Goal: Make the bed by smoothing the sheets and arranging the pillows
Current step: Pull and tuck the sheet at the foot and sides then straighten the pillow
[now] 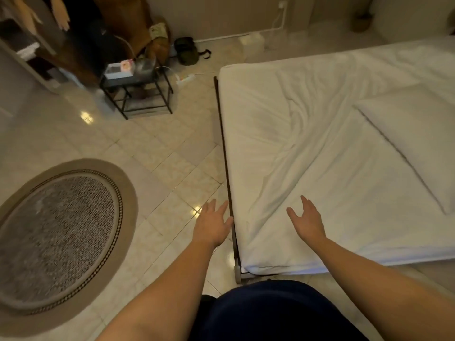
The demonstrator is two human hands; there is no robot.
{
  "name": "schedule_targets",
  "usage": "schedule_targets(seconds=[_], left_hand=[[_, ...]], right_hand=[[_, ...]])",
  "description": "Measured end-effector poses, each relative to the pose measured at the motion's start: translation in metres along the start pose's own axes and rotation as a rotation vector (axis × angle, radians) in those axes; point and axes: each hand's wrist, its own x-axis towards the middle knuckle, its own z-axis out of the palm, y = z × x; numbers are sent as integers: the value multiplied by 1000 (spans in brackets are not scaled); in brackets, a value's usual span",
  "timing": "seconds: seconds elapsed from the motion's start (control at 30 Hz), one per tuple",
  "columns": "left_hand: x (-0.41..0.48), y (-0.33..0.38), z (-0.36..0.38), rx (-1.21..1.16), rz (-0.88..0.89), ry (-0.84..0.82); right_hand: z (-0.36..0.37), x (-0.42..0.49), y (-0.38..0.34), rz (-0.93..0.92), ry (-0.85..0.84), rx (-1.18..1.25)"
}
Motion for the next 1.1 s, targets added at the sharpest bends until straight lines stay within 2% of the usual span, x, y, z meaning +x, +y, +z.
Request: schedule_targets(seconds=[0.13,0.33,0.5,0.63,0.8,1.1], left_hand=[[48,-20,-29,22,86,2],[129,-53,-57,-56,190,-80],[188,-116,-103,52,349,-142],[220,-170,-151,112,367,-143],[259,-196,-192,124,408,-137],[338,-180,-229,143,481,-136]], right_hand=[[15,6,-27,51,55,23],[47,15,-72,182,194,74],[102,10,-123,322,318,158],[137,17,-184,318,355,182],[156,39,-240,300,395,187],[154,114,-279,304,431,191]])
